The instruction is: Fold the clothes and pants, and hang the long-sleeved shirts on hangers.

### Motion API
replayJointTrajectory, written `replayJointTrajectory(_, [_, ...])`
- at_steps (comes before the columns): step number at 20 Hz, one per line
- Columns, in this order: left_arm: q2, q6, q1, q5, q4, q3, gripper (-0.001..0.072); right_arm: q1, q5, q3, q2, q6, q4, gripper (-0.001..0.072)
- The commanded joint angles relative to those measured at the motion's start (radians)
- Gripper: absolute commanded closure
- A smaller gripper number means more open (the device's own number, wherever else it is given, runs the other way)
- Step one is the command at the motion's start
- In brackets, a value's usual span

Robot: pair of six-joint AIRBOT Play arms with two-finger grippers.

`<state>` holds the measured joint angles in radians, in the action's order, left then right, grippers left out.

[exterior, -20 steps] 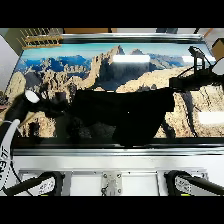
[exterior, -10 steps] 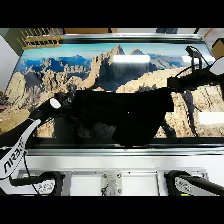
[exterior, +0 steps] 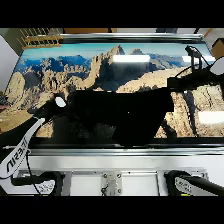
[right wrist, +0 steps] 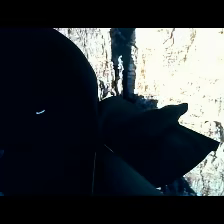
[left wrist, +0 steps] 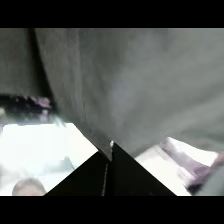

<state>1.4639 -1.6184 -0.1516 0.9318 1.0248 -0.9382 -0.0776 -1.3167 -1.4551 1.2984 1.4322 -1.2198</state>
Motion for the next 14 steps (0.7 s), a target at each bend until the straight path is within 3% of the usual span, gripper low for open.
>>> replayJointTrajectory(1, [-0.159,-0.001,0.081,0.073,-0.005,-0.068,0.0704,-0.011,0.002,-0.05,-0.031,-0.031,-0.014,0.0703])
replayJointTrajectory(5, [-0.416,-0.001,0.191,0.179,-0.006,-0.323,0.0703,-0.023,0.005,-0.262,-0.092,-0.03,-0.034,0.0703])
replayJointTrajectory(10, [-0.698,-0.002,0.253,0.159,-0.005,-0.595,0.0703,-0.023,0.032,-0.506,-0.214,-0.031,-0.034,0.0703])
replayJointTrajectory(14, [-0.867,-0.005,0.314,0.148,0.003,-0.721,0.0703,-0.023,0.125,-0.527,-0.379,-0.042,-0.038,0.0703])
